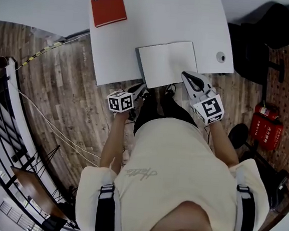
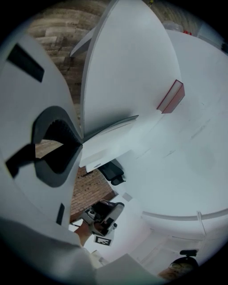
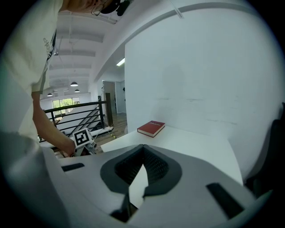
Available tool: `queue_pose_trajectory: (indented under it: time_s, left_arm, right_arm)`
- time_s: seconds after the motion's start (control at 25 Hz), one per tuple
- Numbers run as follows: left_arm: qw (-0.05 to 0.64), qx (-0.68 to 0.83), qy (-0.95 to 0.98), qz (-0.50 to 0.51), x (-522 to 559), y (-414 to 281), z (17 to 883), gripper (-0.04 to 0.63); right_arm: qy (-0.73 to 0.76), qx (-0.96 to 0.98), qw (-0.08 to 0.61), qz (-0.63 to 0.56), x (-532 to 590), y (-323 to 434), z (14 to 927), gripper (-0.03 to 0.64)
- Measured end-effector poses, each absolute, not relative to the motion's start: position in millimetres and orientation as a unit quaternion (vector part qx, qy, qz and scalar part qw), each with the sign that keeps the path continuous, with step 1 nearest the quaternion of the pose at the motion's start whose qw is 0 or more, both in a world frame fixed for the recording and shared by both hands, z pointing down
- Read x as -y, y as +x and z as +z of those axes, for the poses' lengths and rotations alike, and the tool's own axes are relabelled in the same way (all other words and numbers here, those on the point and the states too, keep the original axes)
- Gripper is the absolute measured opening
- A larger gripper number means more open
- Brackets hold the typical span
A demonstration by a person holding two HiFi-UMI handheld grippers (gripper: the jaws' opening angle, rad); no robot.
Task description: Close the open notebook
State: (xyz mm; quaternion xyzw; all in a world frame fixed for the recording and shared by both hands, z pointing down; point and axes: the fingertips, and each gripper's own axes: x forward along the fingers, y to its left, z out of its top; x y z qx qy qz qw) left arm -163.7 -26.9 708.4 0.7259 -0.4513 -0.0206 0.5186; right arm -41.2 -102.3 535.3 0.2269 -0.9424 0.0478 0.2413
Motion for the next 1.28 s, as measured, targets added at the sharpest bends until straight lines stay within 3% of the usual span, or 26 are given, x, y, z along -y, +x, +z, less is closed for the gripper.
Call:
queue_pose_trajectory:
  time_s: [0.72,1.28]
  left_arm:
    - [0.443,0.375,0.814,-0.014,55,-110,620,0.021]
    - [0.422,0.436,0.795,-0.013,69,-66,594,0.021]
  right_arm:
    - [0.288,0.934,0.207,0.044,107,-15,520,0.008]
    - [0.26,0.948,0.175,0.06,135,43,515,0.008]
